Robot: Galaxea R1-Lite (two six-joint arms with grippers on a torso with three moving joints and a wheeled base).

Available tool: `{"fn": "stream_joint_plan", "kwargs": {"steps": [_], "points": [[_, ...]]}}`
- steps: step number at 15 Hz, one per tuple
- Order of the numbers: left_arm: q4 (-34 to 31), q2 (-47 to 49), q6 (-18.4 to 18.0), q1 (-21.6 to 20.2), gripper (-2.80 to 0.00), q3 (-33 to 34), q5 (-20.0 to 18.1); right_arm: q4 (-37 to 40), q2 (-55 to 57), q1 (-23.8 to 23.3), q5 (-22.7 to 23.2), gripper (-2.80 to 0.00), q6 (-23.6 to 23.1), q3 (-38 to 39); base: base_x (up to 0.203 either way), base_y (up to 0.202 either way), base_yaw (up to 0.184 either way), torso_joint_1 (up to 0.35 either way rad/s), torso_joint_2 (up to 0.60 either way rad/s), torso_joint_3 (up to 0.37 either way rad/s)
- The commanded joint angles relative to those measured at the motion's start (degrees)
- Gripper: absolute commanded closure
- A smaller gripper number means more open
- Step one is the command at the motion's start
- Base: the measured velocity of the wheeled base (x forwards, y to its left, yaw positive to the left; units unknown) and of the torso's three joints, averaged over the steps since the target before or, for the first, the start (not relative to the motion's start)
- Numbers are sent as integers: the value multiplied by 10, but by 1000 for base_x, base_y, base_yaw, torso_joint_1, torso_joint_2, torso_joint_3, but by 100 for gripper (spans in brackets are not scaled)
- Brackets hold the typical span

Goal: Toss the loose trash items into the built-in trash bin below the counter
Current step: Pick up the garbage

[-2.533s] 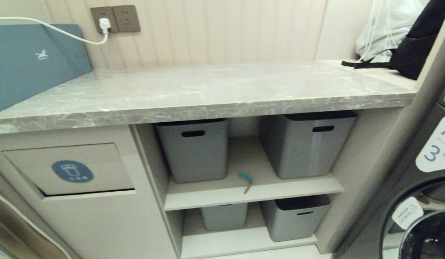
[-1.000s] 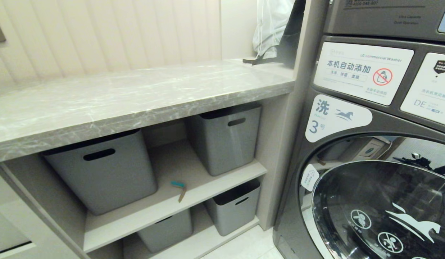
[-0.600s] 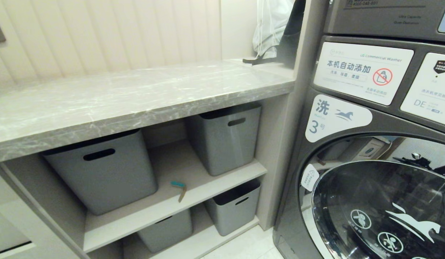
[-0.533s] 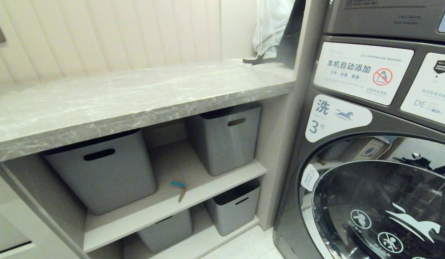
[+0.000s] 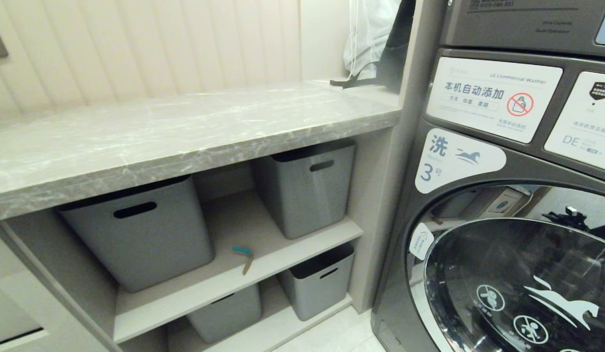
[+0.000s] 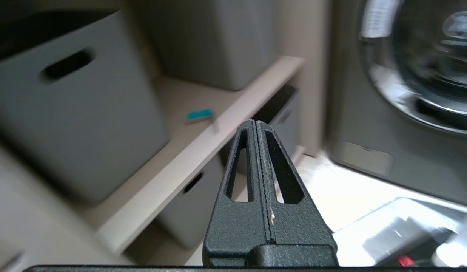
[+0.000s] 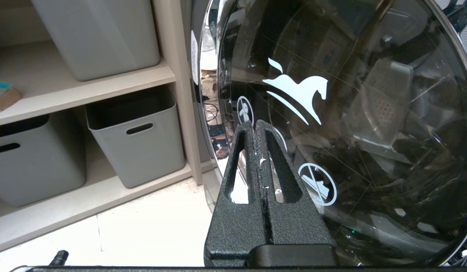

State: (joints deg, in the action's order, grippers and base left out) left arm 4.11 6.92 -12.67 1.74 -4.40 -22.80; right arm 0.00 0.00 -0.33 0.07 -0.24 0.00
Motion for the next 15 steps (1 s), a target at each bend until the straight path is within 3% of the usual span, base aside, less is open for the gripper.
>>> {"fn": "stream_joint_plan", "kwargs": {"steps": [1,5,10,12,15], "points": [[42,138,-8,28,0,-6,-8,0,0,1,0,0,0,0,0,0,0,0,0,0],[160,443,-76,117,0,-30,-40,0,0,1,0,0,0,0,0,0,0,0,0,0],[221,766,-118,168,0,-170,-42,0,0,0,0,0,0,0,0,0,0,0,0,0],[233,861,-106,199,0,-239,12,0,0,0,0,0,0,0,0,0,0,0,0,0],[276,942,-30,265,0,-281,168,0,0,0,0,0,0,0,0,0,0,0,0,0]]}}
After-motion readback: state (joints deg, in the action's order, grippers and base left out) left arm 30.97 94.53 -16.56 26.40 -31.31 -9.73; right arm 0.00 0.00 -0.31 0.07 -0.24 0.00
